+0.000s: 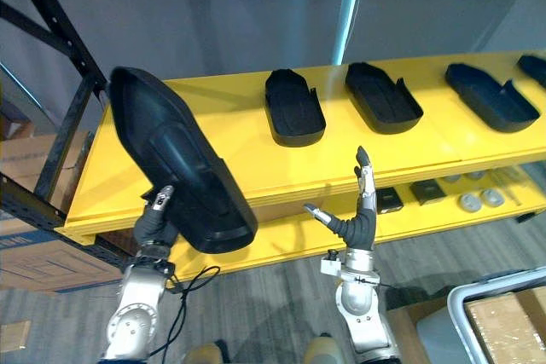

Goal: Walk over and take plastic housings, then place them on the shelf

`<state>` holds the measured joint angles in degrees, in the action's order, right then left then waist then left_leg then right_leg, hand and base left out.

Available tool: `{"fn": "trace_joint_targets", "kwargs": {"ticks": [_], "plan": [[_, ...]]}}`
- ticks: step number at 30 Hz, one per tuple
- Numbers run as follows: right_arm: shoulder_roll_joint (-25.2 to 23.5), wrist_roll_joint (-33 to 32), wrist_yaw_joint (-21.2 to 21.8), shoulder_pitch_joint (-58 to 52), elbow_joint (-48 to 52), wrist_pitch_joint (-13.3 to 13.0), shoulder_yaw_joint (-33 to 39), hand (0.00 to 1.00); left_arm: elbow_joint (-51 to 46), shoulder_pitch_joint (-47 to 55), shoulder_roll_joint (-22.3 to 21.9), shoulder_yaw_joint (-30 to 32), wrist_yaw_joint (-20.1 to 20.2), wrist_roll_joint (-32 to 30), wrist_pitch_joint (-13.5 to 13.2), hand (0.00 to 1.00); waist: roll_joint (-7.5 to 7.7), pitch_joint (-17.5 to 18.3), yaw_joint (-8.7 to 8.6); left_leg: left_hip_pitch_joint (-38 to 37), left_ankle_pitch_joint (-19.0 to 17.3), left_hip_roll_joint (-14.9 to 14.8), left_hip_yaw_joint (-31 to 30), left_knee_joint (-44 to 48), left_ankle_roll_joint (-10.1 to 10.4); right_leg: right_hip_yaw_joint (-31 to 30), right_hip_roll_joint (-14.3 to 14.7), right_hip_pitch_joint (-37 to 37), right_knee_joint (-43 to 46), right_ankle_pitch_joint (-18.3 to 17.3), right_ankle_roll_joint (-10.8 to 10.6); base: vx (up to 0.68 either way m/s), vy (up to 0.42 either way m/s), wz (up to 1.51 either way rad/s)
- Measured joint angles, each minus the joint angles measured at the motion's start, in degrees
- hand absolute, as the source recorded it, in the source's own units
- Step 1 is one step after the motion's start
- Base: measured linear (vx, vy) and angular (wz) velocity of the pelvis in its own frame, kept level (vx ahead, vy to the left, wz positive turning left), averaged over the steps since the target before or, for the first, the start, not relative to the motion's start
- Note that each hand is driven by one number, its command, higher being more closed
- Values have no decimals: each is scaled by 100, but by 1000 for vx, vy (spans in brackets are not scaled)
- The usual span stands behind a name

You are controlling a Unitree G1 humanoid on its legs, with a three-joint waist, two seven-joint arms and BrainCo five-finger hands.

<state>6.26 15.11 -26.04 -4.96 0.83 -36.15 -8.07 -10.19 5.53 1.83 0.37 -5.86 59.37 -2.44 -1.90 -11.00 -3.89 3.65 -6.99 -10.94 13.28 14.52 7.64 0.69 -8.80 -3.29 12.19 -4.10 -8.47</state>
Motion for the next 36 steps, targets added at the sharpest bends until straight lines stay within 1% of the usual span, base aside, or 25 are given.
{"fn": "trace_joint_targets", "kwargs": {"ticks": [1, 3, 4, 6, 7, 9, 11, 14, 16, 18, 21, 23, 25, 26, 28, 30, 32, 34, 36], "plan": [[41, -128, 137, -51, 151, 11, 1, 0, -9, -72, -25, -72, -101, -155, -4, 100, -23, -1, -17, -108, 79, -2, -4, -187, 30, 22, 31, 45, -42, 15, 23, 39, -67, 2], [134, -322, 365, -125, 556, 28, 14, 0, -109, -238, -6, -104, -166, -262, -6, 100, -22, 0, -18, -181, 185, -3, -32, -416, 47, 92, 63, 144, -240, 69, 67, 26, -57, 8], [165, -324, 418, -126, 630, 28, 7, 0, -133, -284, -2, -82, -168, -261, -11, 100, -23, 0, -13, -174, 213, 0, -33, -456, 45, 98, 67, 141, -285, 95, 69, -1, -22, 9], [211, -438, 727, -136, 750, 108, 3, 0, -204, -415, 4, 83, -209, -116, -14, 100, -23, -1, -15, -176, 334, 47, -33, -645, 31, 120, 48, 126, -408, 153, 63, -5, -3, 6], [206, -512, 786, -149, 752, 128, -1, 0, -204, -454, 5, 124, -226, -60, -15, 100, -31, -5, -13, -176, 355, 63, -39, -680, 28, 136, 35, 119, -411, 153, 62, -3, 12, 12], [202, -588, 928, -159, 752, 232, -7, 0, -201, -547, 12, 247, -297, 95, -24, 100, -73, -30, -11, -188, 431, 135, -50, -795, 4, 183, -18, 104, -410, 151, 58, -5, 18, 12], [220, -773, 1098, -162, 752, 343, -17, 0, -202, -626, 18, 418, -439, 86, -127, 100, -136, -65, -4, -204, 499, 208, -42, -915, -26, 184, -81, 39, -381, 137, 39, -4, 10, 2], [254, -881, 1239, -254, 752, 459, -114, 0, -17, -737, 67, 752, -748, 29, -169, 100, -248, -152, -17, -311, 538, 293, -17, -1015, -56, 151, -159, 26, -287, 58, -20, 0, 0, 0], [293, -924, 1296, -344, 752, 514, -154, 0, 252, -847, 199, 899, -900, 3, -201, 100, -273, -172, -18, -365, 538, 323, -1, -1037, -56, 125, -184, 12, -208, -4, -40, 4, 5, -5], [322, -979, 1372, -394, 753, 515, -181, 0, 519, -953, 308, 1147, -989, -163, -203, 100, -286, -183, -38, -369, 540, 362, 34, -1062, -60, 71, -217, -81, -140, -59, -58, -5, 10, -7], [362, -989, 1459, -406, 753, 549, -218, 0, 1071, -1154, 594, 1562, -1175, -199, -203, 100, -310, -213, -135, -375, 559, 376, 56, -1083, -87, 54, -228, -108, -143, -63, -63, 5, 5, -3], [392, -998, 1503, -459, 753, 602, -222, 0, 1331, -1287, 723, 1733, -1297, -199, -200, 100, -338, -233, -146, -384, 572, 382, 55, -1083, -106, 19, -229, -129, -131, -70, -62, 8, -7, -7], [441, -1002, 1511, -524, 752, 665, -220, 0, 1443, -1352, 791, 1780, -1423, -200, -201, 100, -362, -251, -149, -396, 574, 390, 49, -1083, -110, -19, -232, -152, -101, -89, -68, 0, -6, -13], [489, -1035, 1529, -537, 753, 693, -224, 0, 1576, -1430, 878, 1824, -1473, -200, -200, 100, -386, -370, -153, -466, 575, 397, 18, -1084, -111, -67, -234, -147, -54, -121, -62, -20, -11, -18], [538, -1049, 1601, -569, 755, 748, -230, 0, 1740, -1574, 918, 1919, -1615, -217, -200, 100, -432, -487, -199, -458, 572, 408, -15, -1089, -120, -75, -245, -178, -29, -191, -60, -44, -8, -9], [597, -1171, 1615, -644, 755, 789, -242, 0, 1991, -1729, 926, 1978, -1728, -274, -212, 100, -452, -592, -233, -438, 571, 456, -18, -1099, -226, -98, -290, -263, 59, -224, -77, -38, 7, -3], [621, -1225, 1610, -662, 780, 810, -236, 0, 2154, -1747, 971, 1978, -1838, -313, -219, 100, -465, -677, -311, -407, 550, 491, -18, -1101, -261, -115, -321, -330, 132, -239, -77, 0, 0, 0], [631, -1231, 1608, -706, 862, 890, -255, 0, 2261, -1819, 1088, 1979, -1902, -313, -280, 100, -473, -714, -319, -315, 543, 528, -1, -1102, -278, -186, -344, -507, 247, -261, -86, -4, 8, -2], [674, -1240, 1593, -728, 946, 938, -366, 0, 2448, -1987, 1250, 1999, -1988, -292, -347, 100, -485, -825, -333, -278, 559, 566, 14, -1102, -301, -232, -378, -615, 377, -281, -126, 0, 0, 0]]}}
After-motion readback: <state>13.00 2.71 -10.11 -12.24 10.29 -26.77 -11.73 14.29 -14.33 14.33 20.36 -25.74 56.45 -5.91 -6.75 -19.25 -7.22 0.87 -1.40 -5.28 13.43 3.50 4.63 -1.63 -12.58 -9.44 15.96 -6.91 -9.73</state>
